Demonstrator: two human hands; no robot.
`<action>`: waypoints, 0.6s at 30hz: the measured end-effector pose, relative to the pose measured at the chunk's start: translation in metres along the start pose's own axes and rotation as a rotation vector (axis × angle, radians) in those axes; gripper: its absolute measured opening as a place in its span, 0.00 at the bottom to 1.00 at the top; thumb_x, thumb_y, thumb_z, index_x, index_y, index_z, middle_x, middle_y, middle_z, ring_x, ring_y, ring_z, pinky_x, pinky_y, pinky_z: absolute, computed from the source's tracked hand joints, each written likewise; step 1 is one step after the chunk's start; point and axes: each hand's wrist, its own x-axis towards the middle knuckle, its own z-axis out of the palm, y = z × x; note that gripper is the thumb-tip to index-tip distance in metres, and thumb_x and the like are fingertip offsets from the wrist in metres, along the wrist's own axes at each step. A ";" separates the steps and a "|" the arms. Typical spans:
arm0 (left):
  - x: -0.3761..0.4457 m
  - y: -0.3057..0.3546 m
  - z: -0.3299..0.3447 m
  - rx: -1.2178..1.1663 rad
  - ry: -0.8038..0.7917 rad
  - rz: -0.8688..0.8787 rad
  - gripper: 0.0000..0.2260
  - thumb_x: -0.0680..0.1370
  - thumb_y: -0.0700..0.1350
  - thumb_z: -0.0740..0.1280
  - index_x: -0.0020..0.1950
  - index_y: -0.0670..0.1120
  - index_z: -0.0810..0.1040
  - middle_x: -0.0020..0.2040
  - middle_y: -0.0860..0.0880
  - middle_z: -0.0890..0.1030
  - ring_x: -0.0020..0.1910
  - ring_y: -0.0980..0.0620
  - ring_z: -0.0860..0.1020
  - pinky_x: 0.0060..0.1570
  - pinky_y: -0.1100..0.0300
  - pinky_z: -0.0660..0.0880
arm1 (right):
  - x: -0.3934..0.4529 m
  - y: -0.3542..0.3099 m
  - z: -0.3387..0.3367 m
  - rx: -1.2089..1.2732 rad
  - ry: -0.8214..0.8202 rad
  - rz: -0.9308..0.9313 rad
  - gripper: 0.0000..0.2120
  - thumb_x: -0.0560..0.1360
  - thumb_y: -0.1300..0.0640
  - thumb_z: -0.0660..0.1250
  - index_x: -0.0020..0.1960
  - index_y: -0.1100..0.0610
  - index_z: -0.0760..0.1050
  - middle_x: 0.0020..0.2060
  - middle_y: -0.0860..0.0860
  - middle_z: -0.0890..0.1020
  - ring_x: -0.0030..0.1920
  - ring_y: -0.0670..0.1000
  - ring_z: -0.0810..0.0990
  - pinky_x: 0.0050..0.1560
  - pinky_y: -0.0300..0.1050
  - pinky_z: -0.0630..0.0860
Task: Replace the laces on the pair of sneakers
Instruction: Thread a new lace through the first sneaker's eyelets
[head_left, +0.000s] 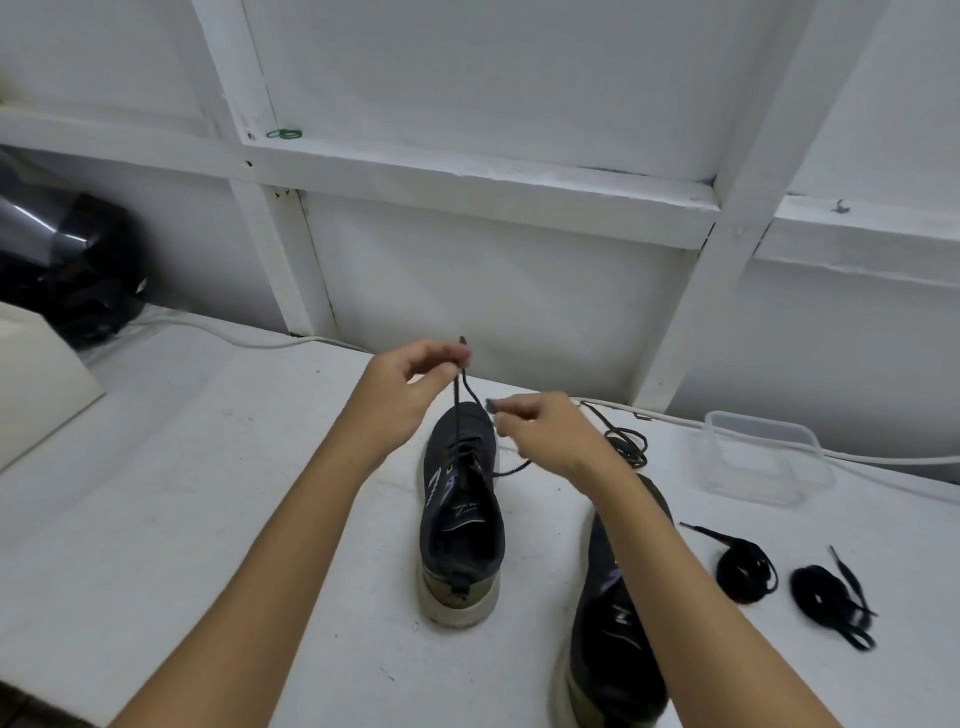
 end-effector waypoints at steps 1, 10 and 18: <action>0.003 0.005 0.002 0.025 -0.053 0.021 0.13 0.81 0.39 0.65 0.53 0.57 0.83 0.51 0.59 0.85 0.54 0.63 0.81 0.50 0.71 0.73 | -0.001 -0.004 0.005 -0.043 -0.094 -0.027 0.07 0.77 0.51 0.69 0.50 0.44 0.85 0.38 0.40 0.85 0.32 0.37 0.78 0.38 0.32 0.73; 0.001 -0.023 0.002 0.298 -0.220 -0.133 0.18 0.84 0.54 0.59 0.75 0.60 0.69 0.57 0.57 0.83 0.61 0.61 0.77 0.66 0.59 0.69 | -0.005 -0.013 0.002 0.066 -0.184 -0.067 0.11 0.80 0.46 0.66 0.47 0.50 0.84 0.36 0.43 0.81 0.34 0.42 0.78 0.33 0.34 0.72; -0.007 -0.025 -0.007 0.194 -0.198 -0.030 0.13 0.81 0.48 0.67 0.65 0.59 0.75 0.38 0.55 0.80 0.42 0.58 0.81 0.52 0.60 0.73 | -0.004 -0.012 -0.009 0.157 0.005 -0.071 0.08 0.77 0.47 0.66 0.46 0.40 0.85 0.42 0.38 0.84 0.40 0.40 0.83 0.44 0.40 0.74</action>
